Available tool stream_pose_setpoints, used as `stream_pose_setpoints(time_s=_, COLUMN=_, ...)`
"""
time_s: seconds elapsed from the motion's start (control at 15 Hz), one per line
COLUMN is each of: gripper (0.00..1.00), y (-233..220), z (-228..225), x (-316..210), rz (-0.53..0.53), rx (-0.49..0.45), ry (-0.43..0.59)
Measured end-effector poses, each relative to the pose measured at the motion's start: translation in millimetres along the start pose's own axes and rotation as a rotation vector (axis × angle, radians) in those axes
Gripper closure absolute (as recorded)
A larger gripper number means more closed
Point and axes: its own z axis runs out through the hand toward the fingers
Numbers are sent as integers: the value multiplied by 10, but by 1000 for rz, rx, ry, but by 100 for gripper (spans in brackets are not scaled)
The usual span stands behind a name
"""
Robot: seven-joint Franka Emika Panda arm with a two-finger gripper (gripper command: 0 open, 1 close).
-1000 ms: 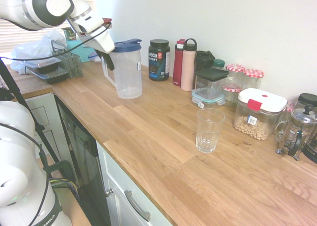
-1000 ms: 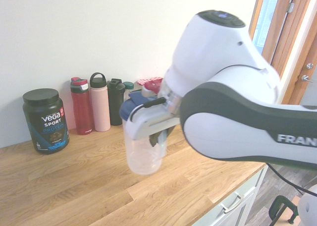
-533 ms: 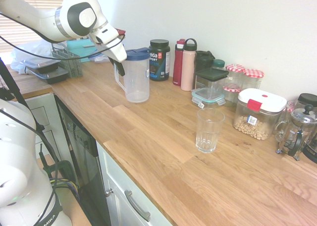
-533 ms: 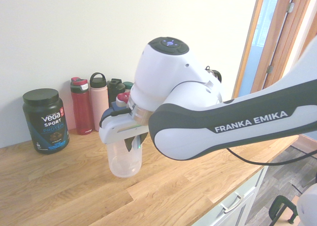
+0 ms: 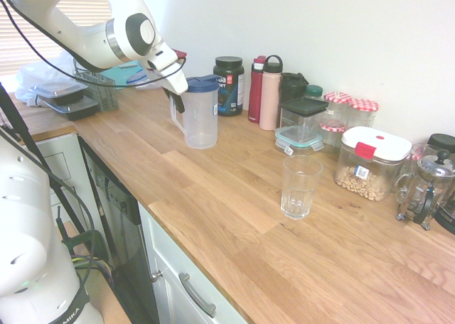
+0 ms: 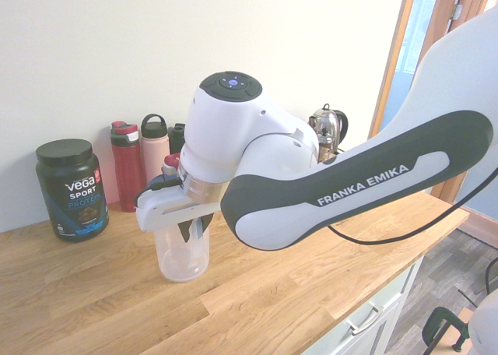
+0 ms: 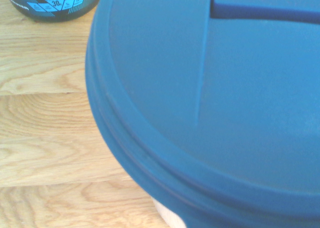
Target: Pour me some water
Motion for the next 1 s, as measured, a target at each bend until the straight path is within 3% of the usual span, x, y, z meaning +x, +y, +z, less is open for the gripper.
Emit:
stream_pose_setpoints(time_s=0.8, gripper=0, y=38, z=-47, x=-26, rz=-13, rx=4, ry=-16)
stream_pose_setpoints(time_s=1.0, gripper=0, y=111, z=-110, x=-116, rz=-74, rx=-11, ry=-34)
